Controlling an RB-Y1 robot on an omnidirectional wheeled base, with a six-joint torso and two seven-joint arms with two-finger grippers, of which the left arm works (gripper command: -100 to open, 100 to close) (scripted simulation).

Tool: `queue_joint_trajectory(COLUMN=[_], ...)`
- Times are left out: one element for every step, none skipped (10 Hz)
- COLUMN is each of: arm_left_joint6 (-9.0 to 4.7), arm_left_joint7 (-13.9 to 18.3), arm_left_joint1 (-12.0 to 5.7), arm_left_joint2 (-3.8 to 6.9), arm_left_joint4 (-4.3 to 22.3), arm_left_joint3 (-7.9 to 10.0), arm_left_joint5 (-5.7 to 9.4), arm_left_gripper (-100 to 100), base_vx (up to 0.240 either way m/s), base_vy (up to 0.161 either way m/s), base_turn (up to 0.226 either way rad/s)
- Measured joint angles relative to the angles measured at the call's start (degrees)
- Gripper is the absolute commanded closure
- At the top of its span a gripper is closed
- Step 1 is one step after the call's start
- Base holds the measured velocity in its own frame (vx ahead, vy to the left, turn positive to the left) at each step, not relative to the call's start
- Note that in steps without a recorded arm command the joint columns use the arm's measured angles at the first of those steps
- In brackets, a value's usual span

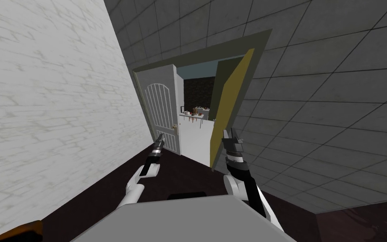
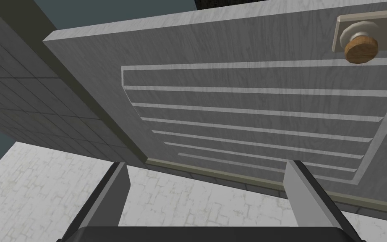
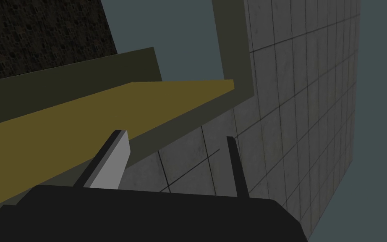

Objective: Push the door open

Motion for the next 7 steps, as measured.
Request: queue_joint_trajectory(arm_left_joint6=[-0.01,0.39,0.28,0.19,0.21,0.40,0.57], arm_left_joint7=[0.2,0.3,0.8,1.0,1.2,1.5,1.6], arm_left_joint1=[-1.15,-2.05,-3.07,-4.22,-5.21,-6.03,-6.51], arm_left_joint2=[0.01,-0.05,0.33,0.39,0.36,0.57,0.50], arm_left_joint4=[1.9,3.1,4.9,6.8,8.5,10.0,10.8], arm_left_joint3=[0.07,0.08,0.21,0.30,0.36,0.40,0.43], arm_left_joint5=[-0.11,-0.25,-0.27,-0.36,-0.48,-0.55,-0.62], arm_left_gripper=[-100,-100,-100,-100,-100,-100,-100], base_vx=[0.052,0.026,0.038,0.049,0.059,0.032,0.016], base_vy=[0.114,0.131,0.146,0.140,0.138,0.091,0.067], base_turn=[-0.132,-0.146,-0.130,-0.128,-0.144,-0.041,-0.069])
